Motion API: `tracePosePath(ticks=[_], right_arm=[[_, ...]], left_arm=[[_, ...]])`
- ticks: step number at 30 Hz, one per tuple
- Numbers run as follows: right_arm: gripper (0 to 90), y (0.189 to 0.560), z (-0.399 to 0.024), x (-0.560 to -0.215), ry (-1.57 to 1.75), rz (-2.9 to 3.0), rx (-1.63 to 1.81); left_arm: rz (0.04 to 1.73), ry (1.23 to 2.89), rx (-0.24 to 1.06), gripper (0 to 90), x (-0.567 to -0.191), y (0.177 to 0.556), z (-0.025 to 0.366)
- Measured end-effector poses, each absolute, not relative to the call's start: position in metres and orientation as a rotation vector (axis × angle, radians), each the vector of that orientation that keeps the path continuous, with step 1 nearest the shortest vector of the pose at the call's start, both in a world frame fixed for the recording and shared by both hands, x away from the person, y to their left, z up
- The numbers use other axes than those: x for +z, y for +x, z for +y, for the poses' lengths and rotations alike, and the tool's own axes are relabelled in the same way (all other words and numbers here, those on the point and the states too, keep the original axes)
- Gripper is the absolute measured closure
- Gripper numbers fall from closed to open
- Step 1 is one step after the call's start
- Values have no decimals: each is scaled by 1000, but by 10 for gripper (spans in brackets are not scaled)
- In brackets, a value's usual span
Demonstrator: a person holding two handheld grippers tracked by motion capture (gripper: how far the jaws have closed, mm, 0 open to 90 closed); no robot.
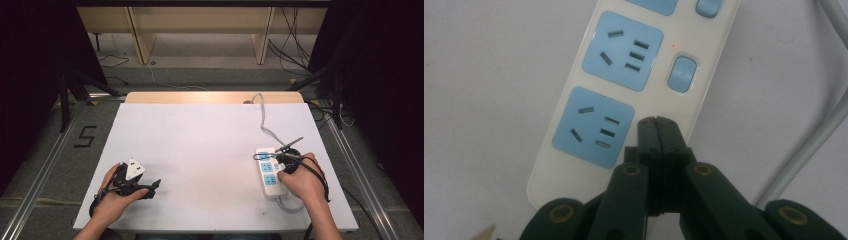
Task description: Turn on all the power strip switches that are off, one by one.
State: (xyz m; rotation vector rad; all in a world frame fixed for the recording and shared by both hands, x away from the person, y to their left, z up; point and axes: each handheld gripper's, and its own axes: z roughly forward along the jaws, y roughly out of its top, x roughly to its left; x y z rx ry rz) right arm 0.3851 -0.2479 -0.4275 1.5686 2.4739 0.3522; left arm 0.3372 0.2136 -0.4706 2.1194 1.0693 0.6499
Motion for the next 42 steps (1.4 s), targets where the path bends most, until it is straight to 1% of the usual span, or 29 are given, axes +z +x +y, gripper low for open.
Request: tracePosePath(ticks=[4,9,17,42], right_arm=[[900,386,-248,-428,1601,2502,357],[900,382,-247,-429,1565,2485,362],[900,386,-250,-427,1588,2462,404],[900,389,-248,-430,1607,2453,380]], left_arm=[[1067,2124,648,144,-471,337,213],[1068,2121,647,144,-471,337,214],[1070,2125,645,144,-471,338,213],[1067,2123,644,144,-471,337,213]])
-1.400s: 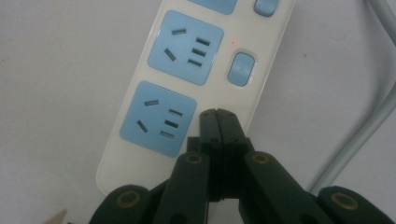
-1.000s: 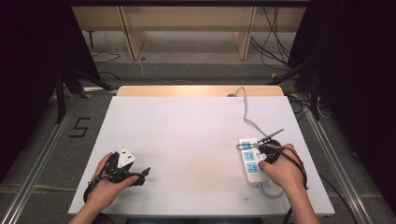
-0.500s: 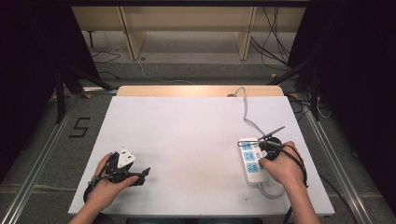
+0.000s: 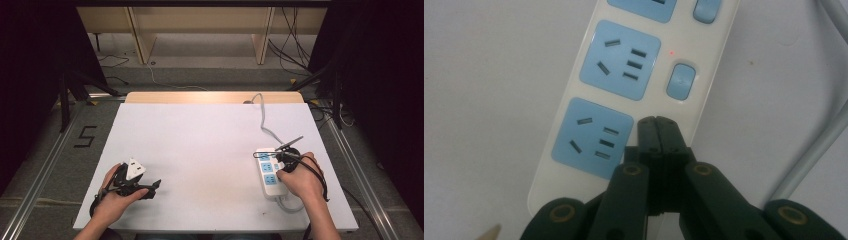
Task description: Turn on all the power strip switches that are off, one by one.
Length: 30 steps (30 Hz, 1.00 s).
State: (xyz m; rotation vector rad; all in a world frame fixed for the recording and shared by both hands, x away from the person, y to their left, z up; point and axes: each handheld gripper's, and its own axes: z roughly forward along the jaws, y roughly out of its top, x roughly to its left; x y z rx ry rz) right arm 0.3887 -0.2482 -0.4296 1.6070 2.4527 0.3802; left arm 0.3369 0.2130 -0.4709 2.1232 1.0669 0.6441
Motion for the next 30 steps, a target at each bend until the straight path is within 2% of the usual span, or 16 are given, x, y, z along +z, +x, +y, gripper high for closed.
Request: tracePosePath(ticks=[30], right_arm=[[900,396,-248,-415,1584,2432,365]], left_arm=[[1073,2126,641,144,-472,338,214]])
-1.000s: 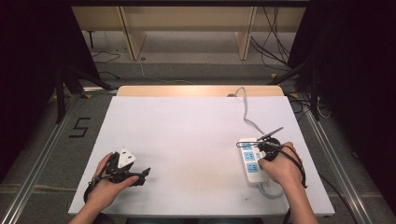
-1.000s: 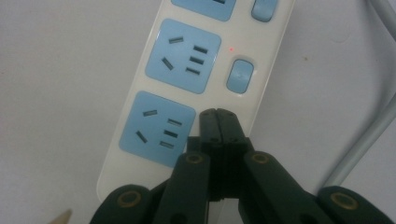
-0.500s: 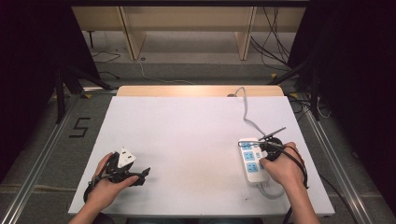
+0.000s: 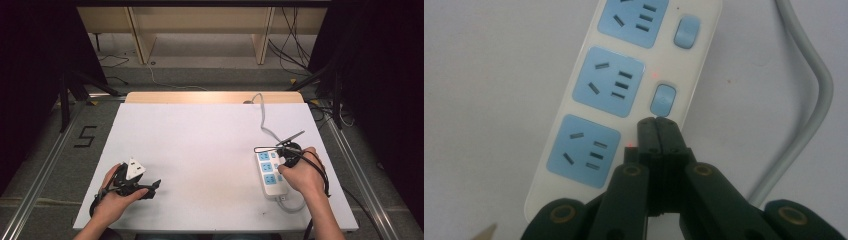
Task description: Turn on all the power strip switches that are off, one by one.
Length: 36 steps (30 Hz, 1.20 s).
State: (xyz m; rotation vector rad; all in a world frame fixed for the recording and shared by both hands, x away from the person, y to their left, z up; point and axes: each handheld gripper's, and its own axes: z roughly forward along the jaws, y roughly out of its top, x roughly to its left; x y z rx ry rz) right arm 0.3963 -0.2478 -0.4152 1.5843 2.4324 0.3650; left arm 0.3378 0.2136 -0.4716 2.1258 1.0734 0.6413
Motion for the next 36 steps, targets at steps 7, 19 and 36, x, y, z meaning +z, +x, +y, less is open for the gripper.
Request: tracePosePath(ticks=[7,19,36], right_arm=[[900,400,-248,-413,1583,2435,358],[900,404,-248,-410,1592,2433,347],[900,415,-245,-405,1581,2434,331]], left_arm=[[1075,2125,639,144,-472,338,214],[1076,2127,638,144,-472,338,213],[1075,2130,635,144,-472,338,213]])
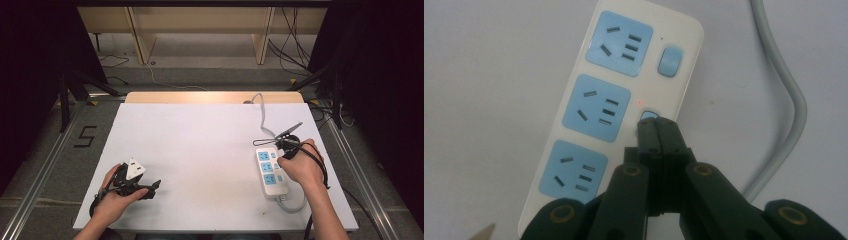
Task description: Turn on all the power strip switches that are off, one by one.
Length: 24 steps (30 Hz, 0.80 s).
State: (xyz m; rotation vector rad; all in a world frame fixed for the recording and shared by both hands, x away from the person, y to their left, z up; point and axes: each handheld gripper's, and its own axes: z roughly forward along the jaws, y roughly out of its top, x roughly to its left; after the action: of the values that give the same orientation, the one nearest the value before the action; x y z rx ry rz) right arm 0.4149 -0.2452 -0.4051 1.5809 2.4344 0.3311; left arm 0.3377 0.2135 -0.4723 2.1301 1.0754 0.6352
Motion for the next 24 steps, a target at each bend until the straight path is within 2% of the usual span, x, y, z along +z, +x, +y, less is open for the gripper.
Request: tracePosePath(ticks=[24], right_arm=[[900,436,-244,-403,1595,2413,322]], left_arm=[[1077,2127,637,145,-472,338,214]])
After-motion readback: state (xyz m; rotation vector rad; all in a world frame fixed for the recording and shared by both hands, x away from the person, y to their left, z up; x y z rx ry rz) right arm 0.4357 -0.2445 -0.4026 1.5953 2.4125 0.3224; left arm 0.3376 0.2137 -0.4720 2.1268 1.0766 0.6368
